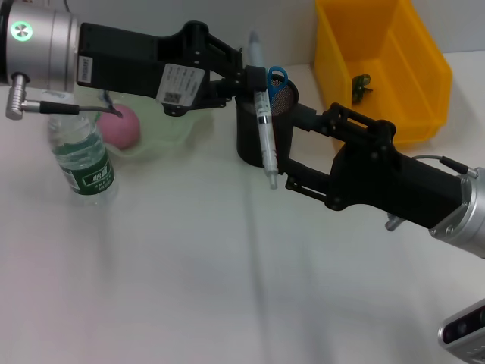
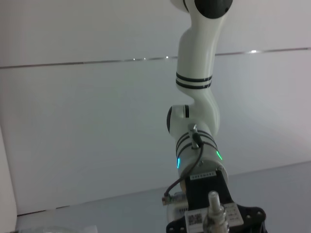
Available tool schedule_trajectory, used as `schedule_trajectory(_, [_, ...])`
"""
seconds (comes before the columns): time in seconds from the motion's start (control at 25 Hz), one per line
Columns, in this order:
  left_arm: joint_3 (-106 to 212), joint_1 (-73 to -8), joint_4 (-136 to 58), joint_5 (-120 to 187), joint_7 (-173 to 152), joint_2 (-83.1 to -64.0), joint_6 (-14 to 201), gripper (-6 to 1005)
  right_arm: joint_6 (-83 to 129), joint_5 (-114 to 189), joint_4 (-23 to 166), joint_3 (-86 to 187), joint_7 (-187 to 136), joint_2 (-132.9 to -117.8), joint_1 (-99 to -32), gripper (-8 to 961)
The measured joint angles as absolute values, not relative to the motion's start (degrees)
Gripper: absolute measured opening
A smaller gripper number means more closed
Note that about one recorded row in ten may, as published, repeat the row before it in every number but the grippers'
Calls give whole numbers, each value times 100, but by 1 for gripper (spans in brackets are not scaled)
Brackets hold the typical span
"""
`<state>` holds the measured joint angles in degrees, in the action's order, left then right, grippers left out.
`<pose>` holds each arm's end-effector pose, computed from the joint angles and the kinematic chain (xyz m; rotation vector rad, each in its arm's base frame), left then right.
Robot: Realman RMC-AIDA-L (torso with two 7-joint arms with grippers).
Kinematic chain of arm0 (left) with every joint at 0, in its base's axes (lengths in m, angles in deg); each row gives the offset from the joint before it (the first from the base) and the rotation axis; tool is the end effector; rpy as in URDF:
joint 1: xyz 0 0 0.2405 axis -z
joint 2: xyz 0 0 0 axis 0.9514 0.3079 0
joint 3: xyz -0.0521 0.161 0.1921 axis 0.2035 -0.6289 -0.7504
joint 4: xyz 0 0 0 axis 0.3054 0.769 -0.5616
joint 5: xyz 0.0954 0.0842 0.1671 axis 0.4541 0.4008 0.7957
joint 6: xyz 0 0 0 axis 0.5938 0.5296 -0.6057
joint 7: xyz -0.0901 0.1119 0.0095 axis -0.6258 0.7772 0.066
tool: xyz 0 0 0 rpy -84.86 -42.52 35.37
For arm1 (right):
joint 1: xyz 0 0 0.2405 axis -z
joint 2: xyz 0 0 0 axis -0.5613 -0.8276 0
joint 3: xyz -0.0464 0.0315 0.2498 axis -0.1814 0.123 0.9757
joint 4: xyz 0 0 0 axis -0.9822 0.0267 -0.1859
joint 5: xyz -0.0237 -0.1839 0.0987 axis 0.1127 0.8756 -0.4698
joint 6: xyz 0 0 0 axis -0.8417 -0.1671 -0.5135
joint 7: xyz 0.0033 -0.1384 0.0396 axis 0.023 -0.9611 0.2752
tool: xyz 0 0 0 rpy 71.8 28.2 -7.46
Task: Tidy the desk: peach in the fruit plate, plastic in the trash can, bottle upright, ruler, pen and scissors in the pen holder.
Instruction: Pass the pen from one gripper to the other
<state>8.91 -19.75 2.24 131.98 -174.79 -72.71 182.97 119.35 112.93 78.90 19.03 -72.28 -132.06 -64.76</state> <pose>-0.1038 0.3945 0.0289 2.1983 1.7798 0.5104 0.2275 0.2846 -0.0224 -1.6046 -1.3118 0.6069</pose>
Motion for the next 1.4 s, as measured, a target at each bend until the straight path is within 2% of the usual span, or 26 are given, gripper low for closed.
schedule_trajectory(0.76, [752, -1871, 92, 13197, -17479, -7297, 18360, 226, 12085, 11298, 7821, 1687, -7599, -13180, -6509, 663])
schedule_trajectory(1.4, [755, -1816, 84, 13248, -17488, -7296, 18368, 239, 12095, 11305, 7799, 1551, -7847, -13165, -6508, 417])
